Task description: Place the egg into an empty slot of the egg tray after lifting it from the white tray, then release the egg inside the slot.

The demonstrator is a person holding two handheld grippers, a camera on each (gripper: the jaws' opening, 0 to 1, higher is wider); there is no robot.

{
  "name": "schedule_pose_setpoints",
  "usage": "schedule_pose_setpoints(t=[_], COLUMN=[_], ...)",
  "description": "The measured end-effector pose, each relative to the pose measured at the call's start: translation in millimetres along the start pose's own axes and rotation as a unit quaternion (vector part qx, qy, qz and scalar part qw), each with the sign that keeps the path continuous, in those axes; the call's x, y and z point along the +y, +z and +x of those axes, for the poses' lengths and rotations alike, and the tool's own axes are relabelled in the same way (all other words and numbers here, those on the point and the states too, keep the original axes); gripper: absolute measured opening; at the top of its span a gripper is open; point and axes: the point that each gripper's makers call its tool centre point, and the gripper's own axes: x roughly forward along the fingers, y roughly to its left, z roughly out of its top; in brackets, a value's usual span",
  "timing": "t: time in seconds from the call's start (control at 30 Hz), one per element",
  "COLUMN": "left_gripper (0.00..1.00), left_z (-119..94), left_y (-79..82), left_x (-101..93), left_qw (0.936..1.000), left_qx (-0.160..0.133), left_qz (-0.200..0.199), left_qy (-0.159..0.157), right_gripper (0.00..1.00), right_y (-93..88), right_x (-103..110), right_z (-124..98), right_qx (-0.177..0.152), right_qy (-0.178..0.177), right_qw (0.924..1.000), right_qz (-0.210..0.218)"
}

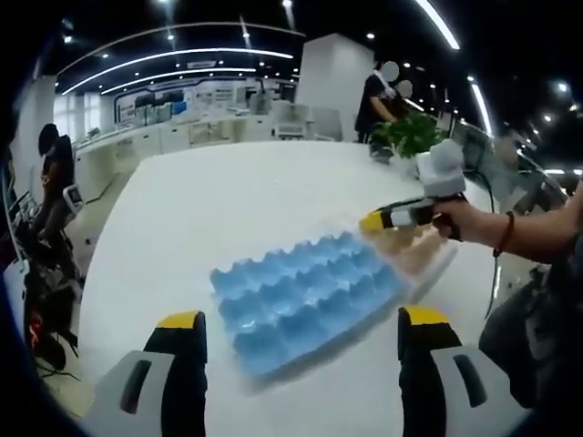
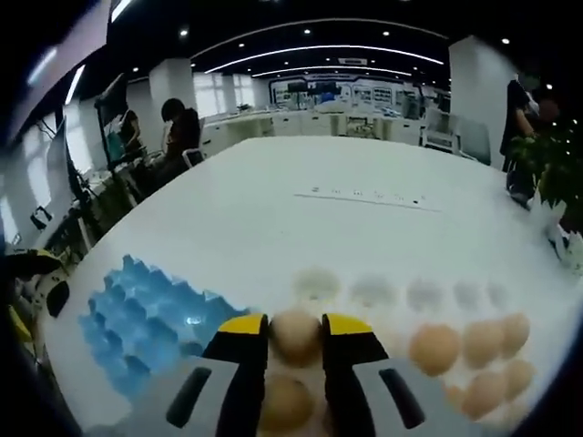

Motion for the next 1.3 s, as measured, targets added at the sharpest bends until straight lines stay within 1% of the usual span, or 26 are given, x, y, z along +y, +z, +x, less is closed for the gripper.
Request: schedule_pose_setpoints(t=[0.03, 0.07, 0.13, 0.3, 0.37, 0.4, 0.5, 0.6, 0.73, 0.8, 0.93, 0.97, 1.07, 1.1, 1.23, 1.3], left_gripper=[0.88, 0.88, 0.88, 0.88, 0.88, 0.88, 0.87, 0.87, 0.87, 0.87, 0.87, 0.87, 0.87, 0.87, 0.87, 0.88], left_z=[0.4, 0.5, 0.6, 0.0, -0.1, -0.2, -0.4, -1.2, -2.8, -3.6, -4.6, -4.6, -4.7, -4.7, -4.5, -4.6], left_y=[0.5, 1.2, 2.9, 2.5, 0.8, 0.1, 0.5, 0.7, -2.4, -2.4, 0.2, 0.5, 1.9, 2.3, 1.7, 2.2], left_x=[-0.5, -0.8, -1.2, -0.2, 0.3, 0.5, 0.5, 1.2, 3.1, 3.6, 5.4, 5.8, 6.5, 6.5, 5.9, 4.9], left_qw=[1.0000, 1.0000, 1.0000, 1.0000, 1.0000, 1.0000, 1.0000, 1.0000, 1.0000, 1.0000, 0.9999, 0.9999, 0.9998, 0.9998, 0.9999, 0.9998], left_qx=[0.000, -0.002, -0.005, -0.005, -0.001, 0.000, -0.001, -0.004, -0.001, -0.002, -0.011, -0.012, -0.014, -0.015, -0.014, -0.016], left_qz=[0.001, 0.001, 0.000, 0.000, 0.001, 0.002, 0.002, 0.001, 0.000, -0.001, -0.008, -0.009, -0.008, -0.009, -0.008, -0.010], left_qy=[-0.001, -0.002, -0.003, -0.002, -0.001, -0.001, -0.001, -0.001, 0.002, 0.002, 0.003, 0.004, 0.005, 0.005, 0.004, 0.001], right_gripper=[0.25, 0.26, 0.27, 0.27, 0.28, 0.28, 0.28, 0.27, 0.26, 0.26, 0.26, 0.26, 0.26, 0.26, 0.26, 0.26], right_y=[-0.6, -4.5, -7.4, -6.7, -7.7, -8.1, -9.6, -9.2, -8.3, -6.2, 3.0, 7.3, 13.4, 16.4, 18.6, 19.1], right_x=[-0.2, -1.3, -2.5, -2.6, -1.7, -1.7, -0.3, -3.8, -4.1, -4.1, 0.8, 2.5, 4.7, 7.1, 11.2, 10.8], right_z=[0.4, 1.6, 4.0, 5.5, 7.4, 7.5, 8.3, 7.9, 5.3, 2.7, -0.8, -2.3, -4.0, -3.9, -1.9, -1.3], right_qx=[0.001, 0.012, 0.016, 0.013, 0.014, 0.016, 0.016, 0.014, 0.004, -0.005, -0.024, -0.033, -0.042, -0.050, -0.054, -0.055], right_qy=[-0.002, -0.006, -0.008, -0.013, -0.020, -0.026, -0.036, -0.035, -0.027, -0.021, -0.011, -0.005, -0.002, 0.004, 0.007, 0.008], right_qw=[1.0000, 0.9998, 0.9995, 0.9992, 0.9994, 0.9995, 0.9992, 0.9992, 0.9992, 0.9985, 0.9991, 0.9989, 0.9986, 0.9983, 0.9984, 0.9983], right_qz=[0.003, 0.013, 0.027, 0.036, 0.026, 0.008, -0.004, 0.015, 0.029, 0.050, 0.033, 0.033, 0.031, 0.030, 0.018, 0.020])
